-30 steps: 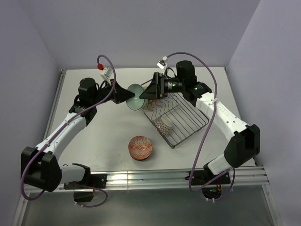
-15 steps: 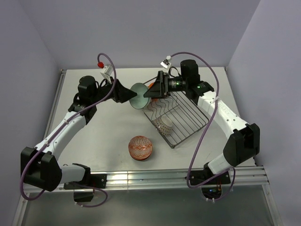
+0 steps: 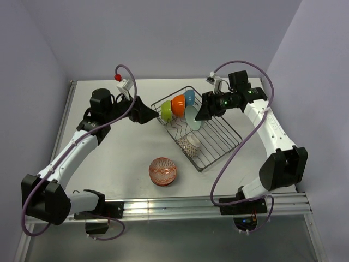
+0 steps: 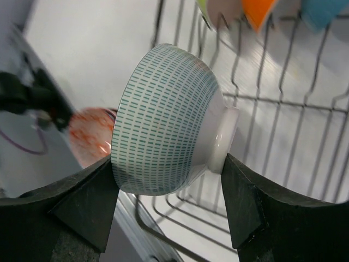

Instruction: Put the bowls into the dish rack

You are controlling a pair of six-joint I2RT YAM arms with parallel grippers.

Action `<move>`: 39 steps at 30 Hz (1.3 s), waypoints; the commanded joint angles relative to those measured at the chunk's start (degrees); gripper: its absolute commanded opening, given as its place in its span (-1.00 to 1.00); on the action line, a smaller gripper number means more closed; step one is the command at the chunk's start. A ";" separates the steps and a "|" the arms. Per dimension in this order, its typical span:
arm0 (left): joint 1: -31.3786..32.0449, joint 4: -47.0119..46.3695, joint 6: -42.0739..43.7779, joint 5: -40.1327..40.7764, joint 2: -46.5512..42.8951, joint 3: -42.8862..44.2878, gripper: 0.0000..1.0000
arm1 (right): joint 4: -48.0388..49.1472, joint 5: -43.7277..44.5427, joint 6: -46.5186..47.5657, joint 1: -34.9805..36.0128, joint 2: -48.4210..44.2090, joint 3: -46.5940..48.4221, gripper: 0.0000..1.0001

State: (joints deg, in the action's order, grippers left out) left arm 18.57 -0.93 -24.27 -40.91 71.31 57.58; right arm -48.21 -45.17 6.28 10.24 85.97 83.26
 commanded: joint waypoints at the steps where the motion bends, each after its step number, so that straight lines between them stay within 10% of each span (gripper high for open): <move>1: -0.02 -0.39 1.69 -0.40 -2.05 2.01 0.72 | -7.08 5.87 13.04 0.39 -2.13 0.33 -1.00; 39: -0.11 -0.04 3.44 -0.49 -1.70 0.78 0.73 | -5.84 13.53 15.69 5.49 10.18 -7.68 -1.00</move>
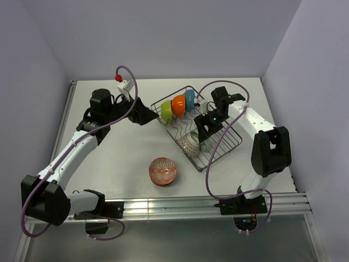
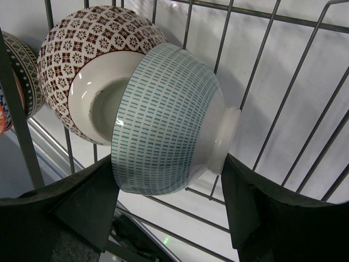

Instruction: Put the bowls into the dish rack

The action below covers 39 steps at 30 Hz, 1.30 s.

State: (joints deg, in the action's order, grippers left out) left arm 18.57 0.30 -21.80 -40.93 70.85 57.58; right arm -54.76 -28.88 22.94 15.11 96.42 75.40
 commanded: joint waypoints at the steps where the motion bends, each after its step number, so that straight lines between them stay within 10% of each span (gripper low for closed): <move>1: -0.02 -1.26 0.97 -0.47 -1.24 0.69 0.73 | 0.54 -2.84 -1.05 0.71 -0.10 0.28 -1.00; 6: -0.02 -1.00 1.24 -0.38 -1.33 0.78 0.73 | 0.45 -2.85 -1.76 1.06 0.17 0.63 -1.00; 22: -0.02 -0.47 1.94 -0.82 -0.71 1.66 0.74 | -2.36 -2.93 -3.16 2.90 1.22 2.91 0.51; 29: -0.02 -0.47 2.20 -1.00 -0.71 1.83 0.74 | -2.72 -2.32 -3.51 3.08 1.31 3.53 0.68; 30: -0.02 -0.47 2.20 -0.91 -0.63 1.83 0.74 | -2.89 -2.23 -3.34 3.17 1.31 3.62 0.99; 39: -0.02 1.11 2.90 -1.17 -0.62 2.01 0.74 | -4.56 -4.24 -3.87 3.17 1.49 5.64 1.00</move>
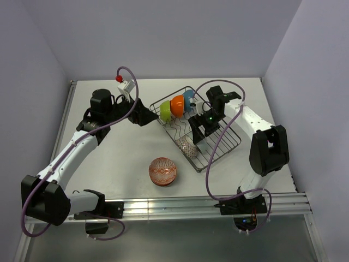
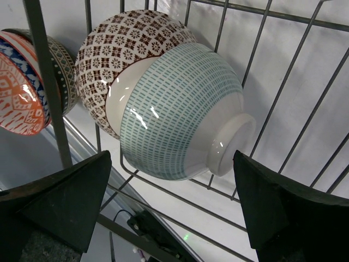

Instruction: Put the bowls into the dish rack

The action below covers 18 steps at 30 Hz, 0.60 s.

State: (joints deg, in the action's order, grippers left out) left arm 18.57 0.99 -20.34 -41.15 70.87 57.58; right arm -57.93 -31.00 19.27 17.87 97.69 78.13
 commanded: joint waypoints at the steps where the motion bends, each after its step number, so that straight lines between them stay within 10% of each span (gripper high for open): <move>1: -0.02 0.59 1.62 -0.95 -0.73 2.01 0.74 | -1.83 -2.30 -0.28 0.41 0.22 3.26 0.99; 18: -0.02 1.99 2.85 -0.95 -2.05 1.04 0.74 | -2.01 -3.36 -0.63 0.94 1.63 2.38 0.97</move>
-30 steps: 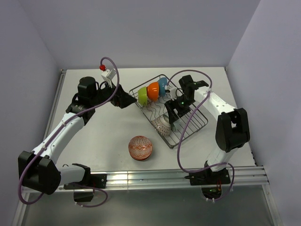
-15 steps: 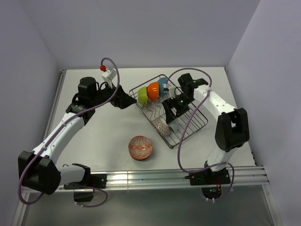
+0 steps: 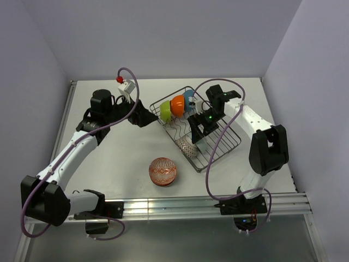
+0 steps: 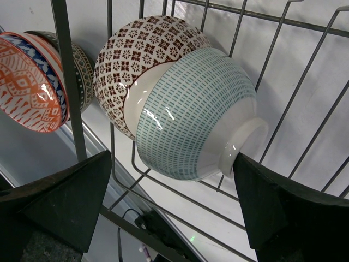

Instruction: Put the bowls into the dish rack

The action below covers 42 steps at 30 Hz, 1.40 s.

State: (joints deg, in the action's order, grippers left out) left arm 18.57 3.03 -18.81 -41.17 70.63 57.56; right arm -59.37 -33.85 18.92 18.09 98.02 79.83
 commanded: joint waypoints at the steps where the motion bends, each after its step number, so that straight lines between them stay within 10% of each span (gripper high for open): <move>1: -0.02 0.14 1.49 -0.85 -1.99 1.06 0.74 | -0.57 -0.61 -0.11 0.81 1.21 0.33 0.96; 15: -0.02 2.77 4.83 -0.23 -2.51 0.36 0.73 | 0.05 1.06 -0.11 2.30 1.48 -0.56 0.93; 26: 0.76 19.11 26.70 -1.28 -6.55 -4.03 0.74 | 1.01 3.87 -1.34 0.46 0.25 2.96 1.00; 42: 19.22 28.17 35.95 13.12 -3.05 -9.40 0.56 | 3.39 5.72 -4.06 -2.09 -5.82 9.28 1.00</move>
State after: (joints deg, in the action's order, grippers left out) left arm 36.10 30.50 14.96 -31.92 66.83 48.07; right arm -58.08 -29.23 16.05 16.99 96.71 85.01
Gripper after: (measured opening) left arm 0.786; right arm 0.997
